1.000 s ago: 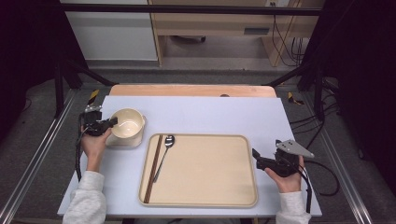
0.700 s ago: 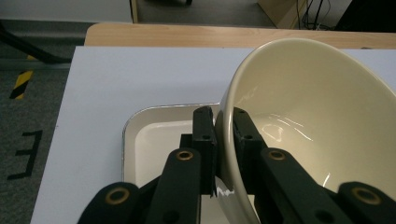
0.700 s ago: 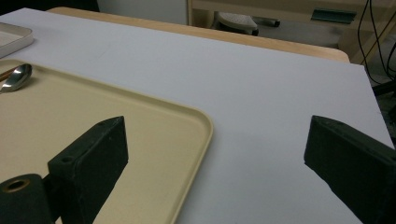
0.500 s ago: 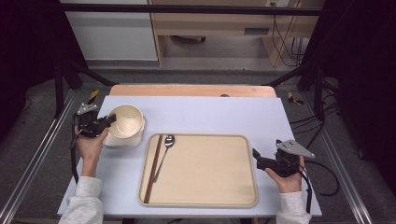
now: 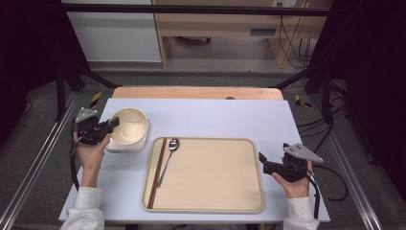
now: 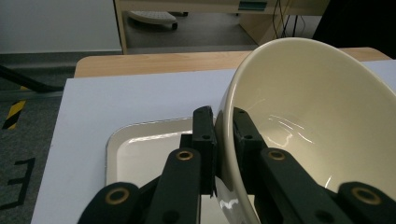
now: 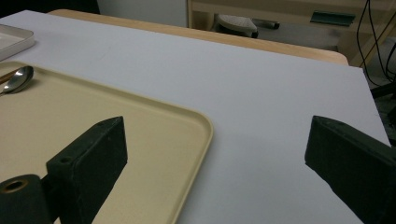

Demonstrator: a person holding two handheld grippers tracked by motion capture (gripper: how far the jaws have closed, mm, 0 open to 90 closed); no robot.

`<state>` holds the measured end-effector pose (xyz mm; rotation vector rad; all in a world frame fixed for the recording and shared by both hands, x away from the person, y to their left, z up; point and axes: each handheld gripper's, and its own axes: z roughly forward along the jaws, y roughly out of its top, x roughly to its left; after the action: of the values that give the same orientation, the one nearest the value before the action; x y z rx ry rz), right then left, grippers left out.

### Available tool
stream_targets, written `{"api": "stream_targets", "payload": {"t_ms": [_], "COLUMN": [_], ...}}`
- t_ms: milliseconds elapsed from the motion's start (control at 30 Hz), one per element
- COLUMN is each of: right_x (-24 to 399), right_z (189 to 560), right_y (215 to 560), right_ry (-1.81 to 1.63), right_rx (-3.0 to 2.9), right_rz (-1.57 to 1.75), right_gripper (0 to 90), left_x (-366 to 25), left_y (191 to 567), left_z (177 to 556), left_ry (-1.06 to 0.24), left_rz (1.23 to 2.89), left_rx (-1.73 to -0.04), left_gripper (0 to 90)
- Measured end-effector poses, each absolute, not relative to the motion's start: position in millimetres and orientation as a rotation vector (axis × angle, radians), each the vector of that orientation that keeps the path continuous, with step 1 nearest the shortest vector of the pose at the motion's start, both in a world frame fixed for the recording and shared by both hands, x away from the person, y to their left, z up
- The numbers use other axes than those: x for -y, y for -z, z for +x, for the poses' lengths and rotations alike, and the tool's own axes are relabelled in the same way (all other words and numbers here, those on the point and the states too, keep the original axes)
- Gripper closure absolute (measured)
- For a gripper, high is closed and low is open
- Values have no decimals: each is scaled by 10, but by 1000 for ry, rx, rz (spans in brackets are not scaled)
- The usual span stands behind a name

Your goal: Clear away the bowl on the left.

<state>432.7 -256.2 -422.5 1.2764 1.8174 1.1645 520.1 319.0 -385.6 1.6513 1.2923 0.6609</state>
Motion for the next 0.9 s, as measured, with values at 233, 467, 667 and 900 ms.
{"api": "stream_targets", "payload": {"t_ms": [233,467,667,900], "right_x": [2569,2569,2576,2580], "right_z": [4323,4319,4314,4306], "right_y": [4220,4217,4213,4204], "right_ry": [-1163,-1166,-1168,-1177], "right_rx": [-1819,-1815,-1812,-1808], "right_rz": [1272,1274,1274,1275], "right_gripper": [62,62,62,62], "left_x": [-3099,-2999,-2902,-2799], "left_y": [3768,3678,3648,3617], "left_z": [5070,4958,4907,4852], "left_ry": [-672,-673,-680,-685], "left_rz": [1658,1665,1683,1695], "left_rx": [-1245,-1197,-1164,-1128], "left_gripper": [825,825,824,825]}}
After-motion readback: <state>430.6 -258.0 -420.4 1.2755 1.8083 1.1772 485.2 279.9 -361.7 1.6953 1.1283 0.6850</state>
